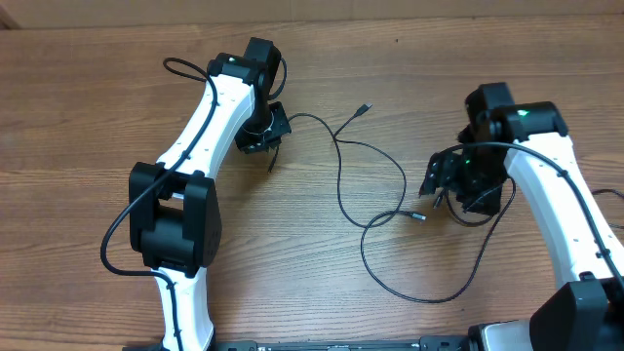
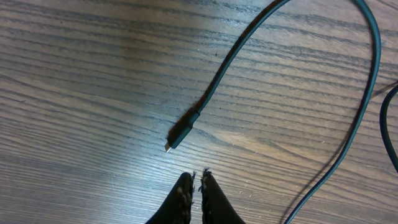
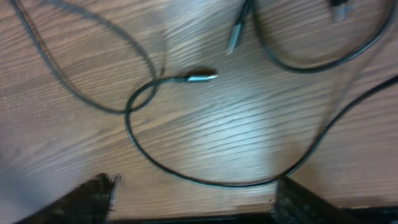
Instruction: Untangle cables
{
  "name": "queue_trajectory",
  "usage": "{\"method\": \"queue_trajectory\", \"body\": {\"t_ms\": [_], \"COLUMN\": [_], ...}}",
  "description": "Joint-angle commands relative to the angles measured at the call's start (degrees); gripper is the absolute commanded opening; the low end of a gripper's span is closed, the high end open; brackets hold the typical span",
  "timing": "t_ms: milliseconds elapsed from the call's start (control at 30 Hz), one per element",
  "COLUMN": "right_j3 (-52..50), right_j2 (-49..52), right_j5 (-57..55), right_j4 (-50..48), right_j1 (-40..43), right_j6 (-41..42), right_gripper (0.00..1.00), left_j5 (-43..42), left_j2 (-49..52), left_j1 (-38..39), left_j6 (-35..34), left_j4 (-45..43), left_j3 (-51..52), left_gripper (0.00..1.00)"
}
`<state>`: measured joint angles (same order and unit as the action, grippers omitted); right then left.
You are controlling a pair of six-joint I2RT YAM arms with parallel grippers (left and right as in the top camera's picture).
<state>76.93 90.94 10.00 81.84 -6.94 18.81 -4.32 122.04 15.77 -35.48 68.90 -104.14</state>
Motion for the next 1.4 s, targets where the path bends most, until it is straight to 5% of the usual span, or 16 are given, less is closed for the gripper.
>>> {"method": "queue_trajectory", "body": {"t_ms": [0,100,400,867,1133,1367], "right_j3": [-1.81,-5.40,-21.79,-37.09,-37.66,-25.46], "right_j2": [-0.15,-0.15,-0.15,-0.15,-0.15,-1.22], "right_j5": [1.68,1.66,1.68,-9.40,-15.58,-11.10], "right_j4": [-0.37,-2.12,-17.81,-38.60,-41.27,-29.75], "right_j1": [-3.52,-6.99,-19.76,-35.58,-40.52,-38.45], "right_j6": [-0.33,2.62,8.46,19.21,20.13,11.52], "right_gripper": [0.73,0.73,0.69,0.36,0.04,0.04], "left_j5": [-0.20,-0.22,-0.20,-0.20,-0.22,-0.22], "left_j2": [0.48,0.48,0.48,0.48,0.48,0.48], "left_j1": [0.42,0.42,0.44,0.44,0.44,0.44], "left_j6": [1.22,0.74,0.61,0.59,0.57,0.59], "left_j4": [-0.13,-0.48,-0.57,-1.29,-2.03,-1.68], "left_j3": [0.52,0.50,0.50,0.50,0.50,0.52], "left_gripper": [0.10,0.20,0.24,0.28,0.30,0.31]}}
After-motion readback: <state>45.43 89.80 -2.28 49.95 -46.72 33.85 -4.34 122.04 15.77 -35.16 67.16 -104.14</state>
